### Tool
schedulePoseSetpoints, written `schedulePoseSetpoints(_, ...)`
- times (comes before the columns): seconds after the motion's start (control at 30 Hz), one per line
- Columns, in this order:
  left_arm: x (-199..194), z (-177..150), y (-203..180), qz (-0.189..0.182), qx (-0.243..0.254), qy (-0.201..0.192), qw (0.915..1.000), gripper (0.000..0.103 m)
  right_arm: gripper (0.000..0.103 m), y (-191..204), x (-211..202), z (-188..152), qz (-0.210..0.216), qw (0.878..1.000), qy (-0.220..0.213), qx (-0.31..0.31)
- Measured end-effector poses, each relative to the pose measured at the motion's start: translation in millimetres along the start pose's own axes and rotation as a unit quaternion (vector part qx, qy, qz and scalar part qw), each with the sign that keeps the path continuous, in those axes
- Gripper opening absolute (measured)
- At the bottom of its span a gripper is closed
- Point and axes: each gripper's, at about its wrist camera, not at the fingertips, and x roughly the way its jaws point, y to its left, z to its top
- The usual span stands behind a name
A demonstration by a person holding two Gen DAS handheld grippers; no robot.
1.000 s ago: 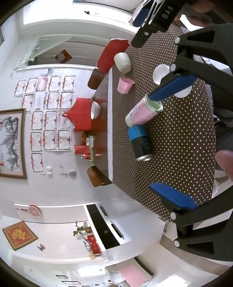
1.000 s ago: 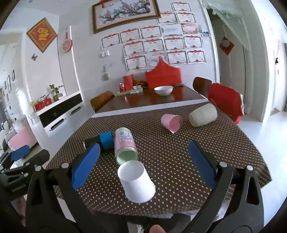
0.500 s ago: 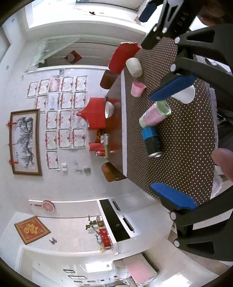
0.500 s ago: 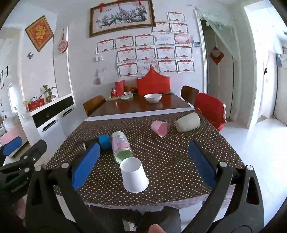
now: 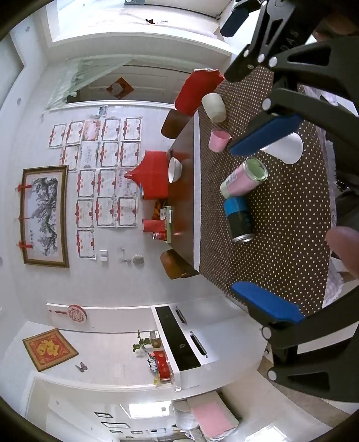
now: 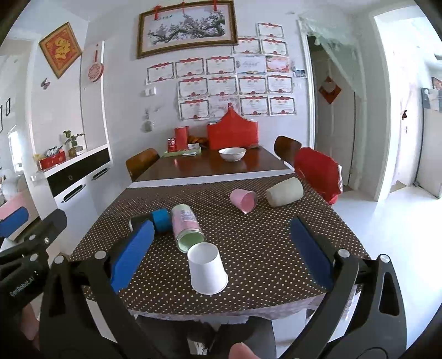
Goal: Flip cup upside down
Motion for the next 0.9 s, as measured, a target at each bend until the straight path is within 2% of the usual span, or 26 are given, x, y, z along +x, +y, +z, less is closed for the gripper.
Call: schedulePoseSetpoints(0.9, -9, 2, -9, -0.009, 0.008, -0.003, 0.9999, 0.091, 0.097, -4, -13, 7, 0.002, 1.0, -0.013, 0.001)
